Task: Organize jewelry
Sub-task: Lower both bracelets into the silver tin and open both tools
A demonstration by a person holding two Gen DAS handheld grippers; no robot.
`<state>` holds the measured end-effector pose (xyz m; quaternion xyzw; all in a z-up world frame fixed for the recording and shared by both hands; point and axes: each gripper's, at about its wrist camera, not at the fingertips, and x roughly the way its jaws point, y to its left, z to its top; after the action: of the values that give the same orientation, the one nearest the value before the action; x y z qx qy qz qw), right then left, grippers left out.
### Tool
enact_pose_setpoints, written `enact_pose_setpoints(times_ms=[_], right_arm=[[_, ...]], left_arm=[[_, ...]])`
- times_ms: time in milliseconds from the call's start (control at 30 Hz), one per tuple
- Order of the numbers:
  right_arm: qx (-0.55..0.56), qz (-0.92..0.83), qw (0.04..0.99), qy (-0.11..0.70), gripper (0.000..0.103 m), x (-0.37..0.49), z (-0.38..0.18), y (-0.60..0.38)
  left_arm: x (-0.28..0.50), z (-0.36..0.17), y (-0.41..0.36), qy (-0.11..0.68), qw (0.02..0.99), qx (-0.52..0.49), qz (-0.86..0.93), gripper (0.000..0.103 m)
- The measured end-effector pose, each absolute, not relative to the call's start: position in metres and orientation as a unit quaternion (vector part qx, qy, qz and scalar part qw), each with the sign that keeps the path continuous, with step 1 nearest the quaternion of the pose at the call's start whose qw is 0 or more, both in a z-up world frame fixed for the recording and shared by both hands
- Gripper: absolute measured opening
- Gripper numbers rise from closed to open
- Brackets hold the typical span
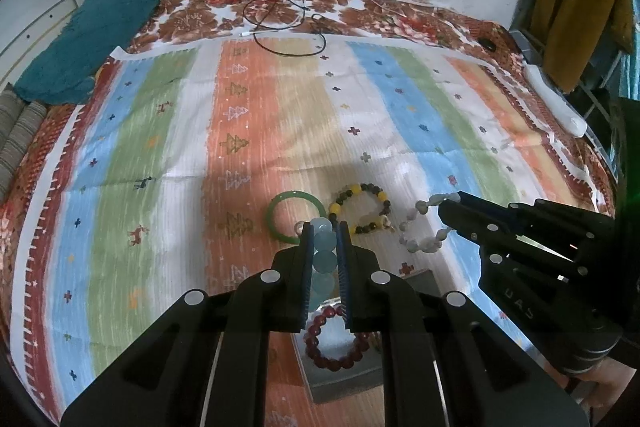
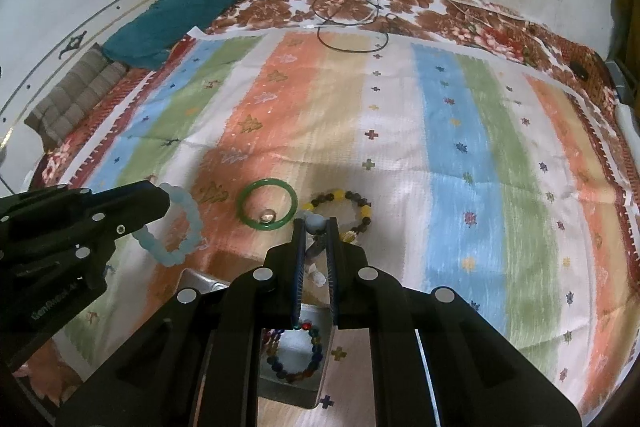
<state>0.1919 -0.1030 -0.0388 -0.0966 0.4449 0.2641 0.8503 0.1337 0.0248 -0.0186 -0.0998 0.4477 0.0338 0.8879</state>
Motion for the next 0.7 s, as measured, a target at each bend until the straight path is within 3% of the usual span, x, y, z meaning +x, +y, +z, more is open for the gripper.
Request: enact_pose_setpoints(times_ms=[700], right_arm=[[-0.102,0.278,0.85,0.437,0.011,0.157,-0.033,-0.113]], left_arm=[[0.101,-0.018,0.011,0.44,0.892,-0.102,0.025,0.011]])
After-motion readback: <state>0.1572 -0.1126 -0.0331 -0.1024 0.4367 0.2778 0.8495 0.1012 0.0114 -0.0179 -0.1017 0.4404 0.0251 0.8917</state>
